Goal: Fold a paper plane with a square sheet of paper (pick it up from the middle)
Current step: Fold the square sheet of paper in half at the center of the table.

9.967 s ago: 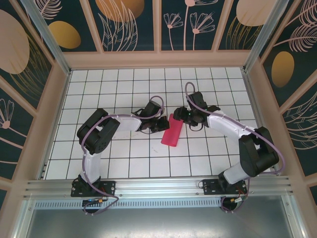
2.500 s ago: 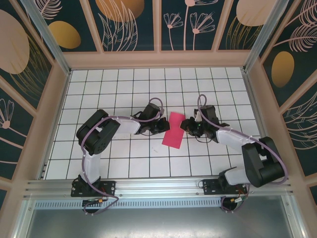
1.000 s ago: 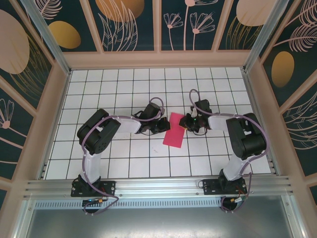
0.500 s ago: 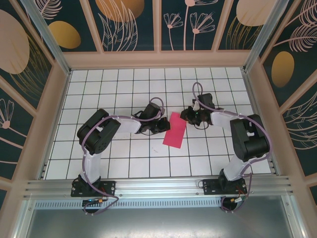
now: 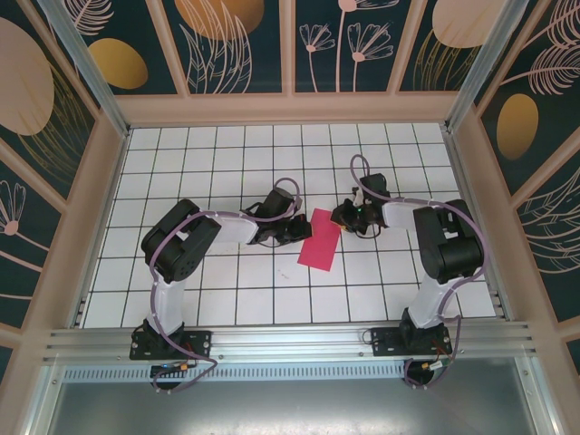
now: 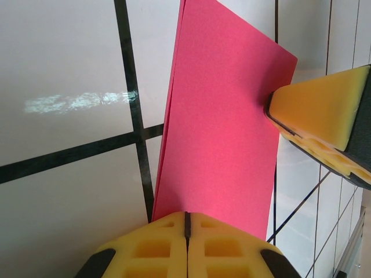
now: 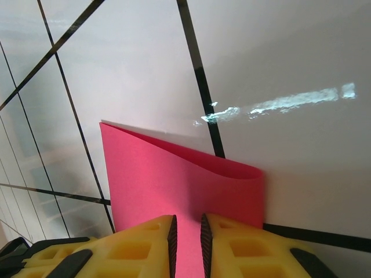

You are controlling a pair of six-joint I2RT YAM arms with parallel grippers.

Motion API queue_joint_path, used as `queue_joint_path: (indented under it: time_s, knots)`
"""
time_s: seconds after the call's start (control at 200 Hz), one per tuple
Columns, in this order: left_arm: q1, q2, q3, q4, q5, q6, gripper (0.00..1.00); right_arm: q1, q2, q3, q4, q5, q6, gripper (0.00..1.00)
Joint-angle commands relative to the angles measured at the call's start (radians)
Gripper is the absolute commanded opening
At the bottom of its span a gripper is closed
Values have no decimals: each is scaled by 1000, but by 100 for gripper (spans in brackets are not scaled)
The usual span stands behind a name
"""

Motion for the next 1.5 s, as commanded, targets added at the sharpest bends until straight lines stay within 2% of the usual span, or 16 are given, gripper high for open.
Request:
queue_joint_path:
  time_s: [0.0,0.105,0.405,0.62,0.961,1.496]
  knots:
    - [-18,59,-19,-88,-21,26,8,-7,-73,42,-45,4,-22,24]
    - [-17,62,-20,-86,-19,24,8,-13,-85,67,-42,-12,-26,24]
    - [-17,58,-13,-84,-15,25,8,-27,24,71,-14,-5,-19,24]
    - [-17,56,-18,-85,-17,24,8,-32,102,75,-67,98,-31,23]
    - [-18,49,-20,-85,-20,20,8,-39,-26,123,-46,-20,-26,23]
    - [-17,46,-20,-85,-18,22,8,-56,107,25,25,26,0,23]
